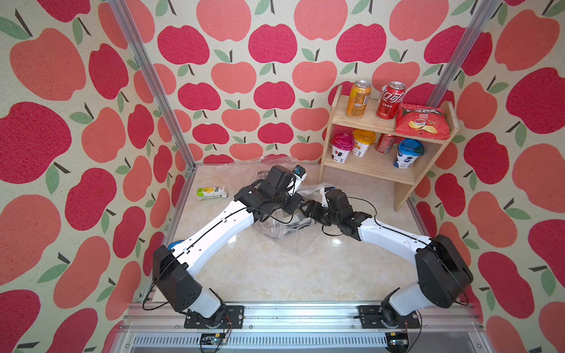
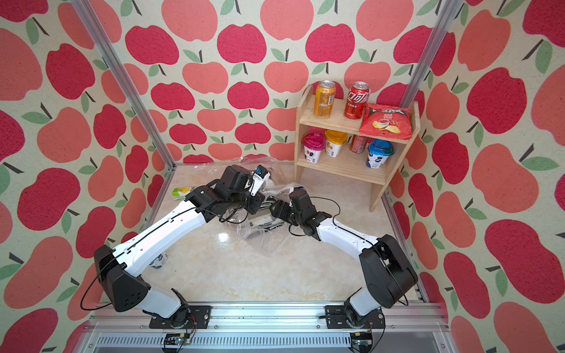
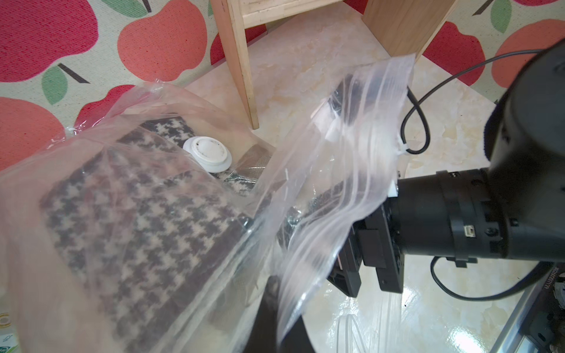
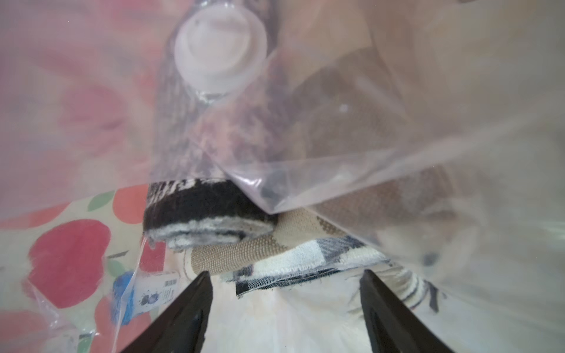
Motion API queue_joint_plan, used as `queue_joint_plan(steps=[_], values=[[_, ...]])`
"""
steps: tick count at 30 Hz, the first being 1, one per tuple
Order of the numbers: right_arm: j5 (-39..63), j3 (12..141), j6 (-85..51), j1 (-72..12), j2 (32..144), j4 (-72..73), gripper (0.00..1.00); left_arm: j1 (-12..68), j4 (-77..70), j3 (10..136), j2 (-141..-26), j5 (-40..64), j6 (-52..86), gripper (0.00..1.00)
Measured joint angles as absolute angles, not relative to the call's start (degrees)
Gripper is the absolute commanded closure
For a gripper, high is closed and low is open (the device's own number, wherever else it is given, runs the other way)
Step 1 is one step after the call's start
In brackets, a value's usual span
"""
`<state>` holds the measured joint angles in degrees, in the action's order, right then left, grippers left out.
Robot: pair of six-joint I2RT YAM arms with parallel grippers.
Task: Take the scarf out of the vacuum bag
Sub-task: Take out the scarf from the vacuum bag.
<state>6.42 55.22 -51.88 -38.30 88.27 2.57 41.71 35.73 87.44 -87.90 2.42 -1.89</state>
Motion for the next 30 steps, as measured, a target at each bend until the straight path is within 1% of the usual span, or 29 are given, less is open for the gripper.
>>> queue_joint_plan(steps=[5,10,16,30], values=[[9.9,57.2,-50.6,-35.8,89.4,1.1,0.22,41.7,35.1,89.3,-90.2,3.1,-1.7,1.00],[12.8,57.3,-51.7,-35.6,89.8,2.0,0.24,41.7,35.1,89.5,-90.7,3.0,-1.7,1.00],[13.9,57.5,-53.8,-36.9,90.2,4.6,0.27,41.5,35.3,89.5,-90.8,3.1,-1.7,1.00],[14.5,59.8,-55.1,-37.9,93.4,8.1,0.27,41.1,35.3,89.5,-90.8,3.1,-1.7,1.00]])
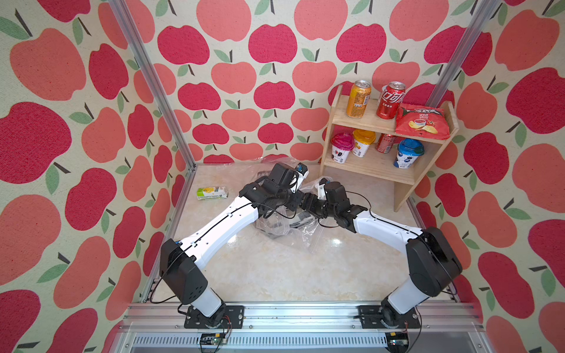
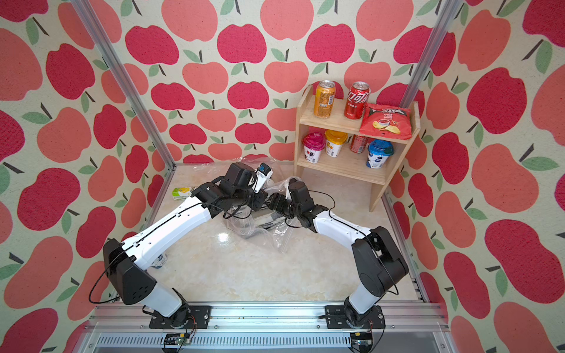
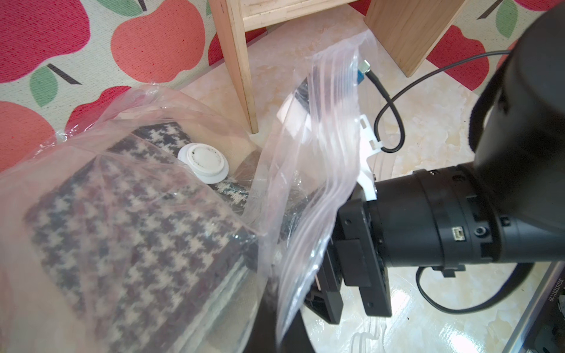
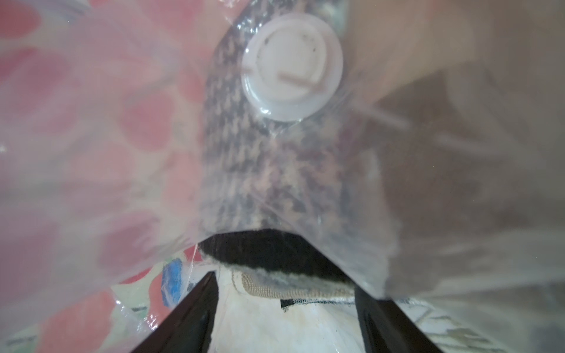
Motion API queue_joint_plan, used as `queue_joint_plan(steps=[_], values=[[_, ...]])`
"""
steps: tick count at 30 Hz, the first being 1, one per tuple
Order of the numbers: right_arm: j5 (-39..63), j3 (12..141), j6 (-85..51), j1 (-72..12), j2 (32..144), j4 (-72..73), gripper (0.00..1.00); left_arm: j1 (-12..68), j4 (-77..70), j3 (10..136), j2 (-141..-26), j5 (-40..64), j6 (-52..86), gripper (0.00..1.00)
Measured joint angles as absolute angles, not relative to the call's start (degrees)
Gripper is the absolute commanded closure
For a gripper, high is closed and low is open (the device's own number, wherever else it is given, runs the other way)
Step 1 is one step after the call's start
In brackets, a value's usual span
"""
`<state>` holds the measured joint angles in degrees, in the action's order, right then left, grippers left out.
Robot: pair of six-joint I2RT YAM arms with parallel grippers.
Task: Take the scarf out of the vacuum bag
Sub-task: Take out the scarf from the vacuum bag.
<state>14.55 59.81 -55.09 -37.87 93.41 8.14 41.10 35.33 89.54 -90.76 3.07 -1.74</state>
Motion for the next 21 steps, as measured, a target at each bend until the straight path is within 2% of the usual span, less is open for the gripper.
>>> queue_joint_plan(steps=[13,21], values=[[15.0,59.9,-57.6,-37.9,96.0,13.9,0.28,40.7,35.3,89.5,-90.8,3.5,-1.7,1.00],[15.6,61.8,-60.4,-39.4,99.4,16.5,0.33,40.4,35.2,88.5,-90.7,3.5,-0.9,1.00]])
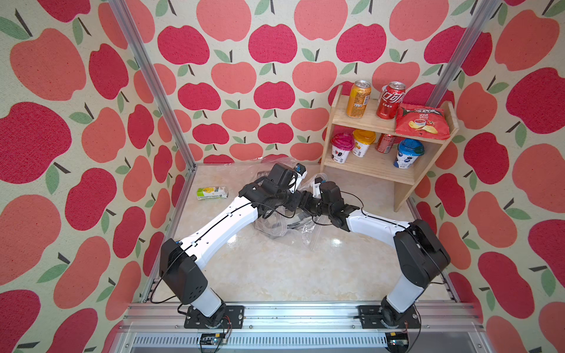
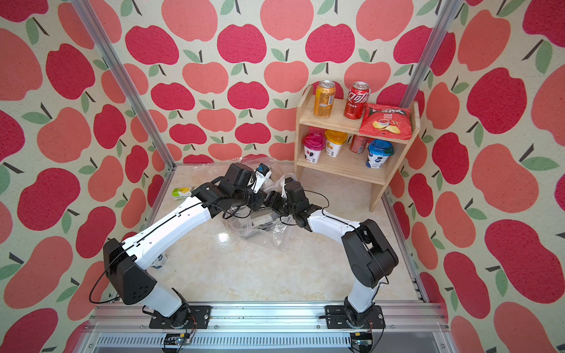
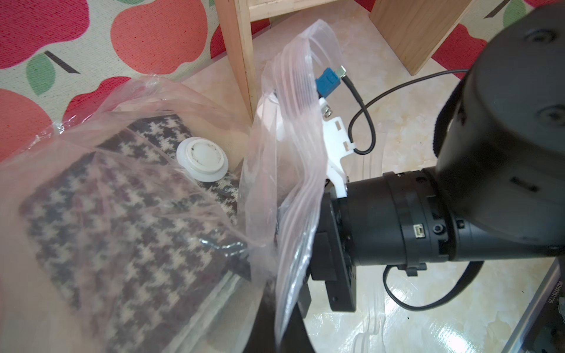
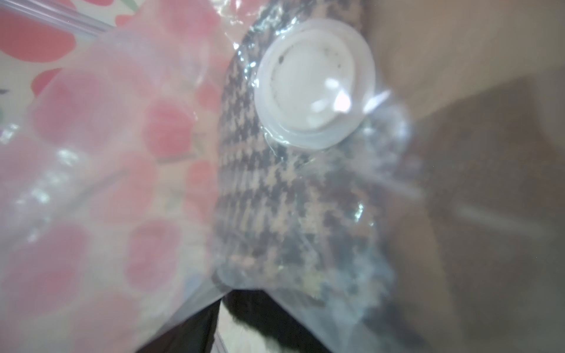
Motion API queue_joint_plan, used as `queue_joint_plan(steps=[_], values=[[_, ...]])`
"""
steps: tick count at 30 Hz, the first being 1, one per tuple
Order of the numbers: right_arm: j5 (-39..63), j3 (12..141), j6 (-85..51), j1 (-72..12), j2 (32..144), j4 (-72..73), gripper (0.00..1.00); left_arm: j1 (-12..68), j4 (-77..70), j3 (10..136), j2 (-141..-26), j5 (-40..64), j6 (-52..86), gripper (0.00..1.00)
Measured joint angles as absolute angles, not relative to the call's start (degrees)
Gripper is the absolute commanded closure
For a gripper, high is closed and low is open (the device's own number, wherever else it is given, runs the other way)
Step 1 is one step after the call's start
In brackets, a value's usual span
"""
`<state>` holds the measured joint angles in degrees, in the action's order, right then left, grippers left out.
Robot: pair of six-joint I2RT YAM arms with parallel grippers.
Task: Take the scarf out of the vacuum bag
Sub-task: Take out the scarf from the vacuum bag.
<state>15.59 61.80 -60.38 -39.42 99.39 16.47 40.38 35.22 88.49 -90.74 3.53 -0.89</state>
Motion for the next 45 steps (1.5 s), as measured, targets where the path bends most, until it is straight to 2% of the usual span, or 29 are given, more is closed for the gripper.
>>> queue_joint_plan(steps=[2,4,6,9,14,35,45], values=[[15.6,62.5,-60.8,-40.0,100.3,16.6,0.40,40.2,35.2,88.3,-90.7,3.6,-0.9,1.00],[15.6,62.9,-61.3,-40.6,100.7,16.8,0.53,40.0,35.2,88.2,-90.7,3.6,-0.9,1.00],[15.6,62.9,-61.5,-40.9,100.7,17.2,0.60,39.9,35.2,88.0,-90.7,3.7,-0.9,1.00],[15.6,63.0,-61.2,-40.9,100.7,17.2,0.63,39.8,35.2,87.8,-90.7,3.9,-0.9,1.00],[15.5,63.0,-60.5,-40.9,100.5,17.1,0.81,39.6,35.1,87.2,-90.2,3.9,-0.9,1.00],[13.4,58.3,-60.6,-43.6,93.5,17.1,0.82,39.2,35.3,90.7,-92.7,1.9,3.6,1.00],[8.4,54.5,-59.6,-45.4,86.8,12.0,0.81,39.2,35.5,91.3,-93.1,0.6,3.6,1.00]])
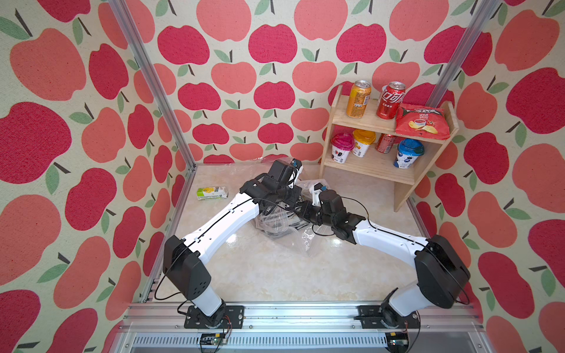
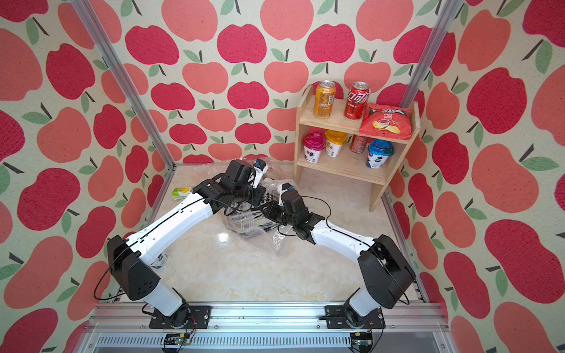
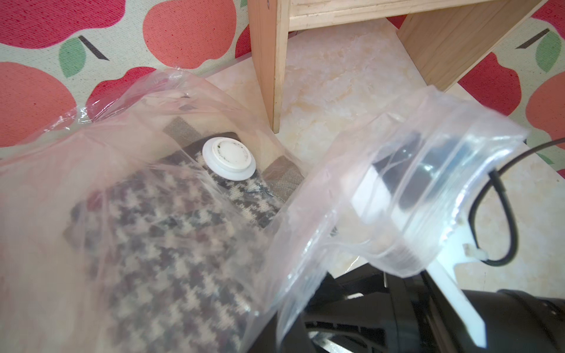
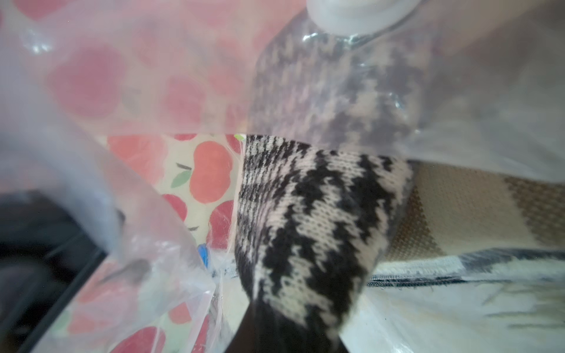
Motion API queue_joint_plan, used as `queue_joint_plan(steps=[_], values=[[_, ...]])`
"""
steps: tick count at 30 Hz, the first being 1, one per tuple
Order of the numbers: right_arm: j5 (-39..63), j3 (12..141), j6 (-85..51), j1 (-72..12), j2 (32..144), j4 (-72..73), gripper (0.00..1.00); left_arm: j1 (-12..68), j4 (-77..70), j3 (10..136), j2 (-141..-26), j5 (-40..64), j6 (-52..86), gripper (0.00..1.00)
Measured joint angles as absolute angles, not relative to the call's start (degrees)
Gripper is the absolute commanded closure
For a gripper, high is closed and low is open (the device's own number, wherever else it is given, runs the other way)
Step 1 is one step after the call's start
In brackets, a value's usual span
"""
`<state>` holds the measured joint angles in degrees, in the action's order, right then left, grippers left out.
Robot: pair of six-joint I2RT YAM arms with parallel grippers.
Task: Take the scarf out of the vacuum bag
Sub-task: Take out the scarf from the vacuum bag.
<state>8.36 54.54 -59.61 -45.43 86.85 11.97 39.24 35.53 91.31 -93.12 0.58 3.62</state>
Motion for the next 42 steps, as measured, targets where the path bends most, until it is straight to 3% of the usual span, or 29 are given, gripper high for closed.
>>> queue_joint_plan(steps=[15,42], values=[[3.7,48.7,-57.8,-44.2,76.5,2.0,0.79,39.2,36.7,91.8,-94.7,0.9,3.1,1.00],[17.5,54.5,-39.7,-28.2,68.3,-39.9,0.80,42.2,33.9,86.7,-96.3,-2.2,1.6,1.00]])
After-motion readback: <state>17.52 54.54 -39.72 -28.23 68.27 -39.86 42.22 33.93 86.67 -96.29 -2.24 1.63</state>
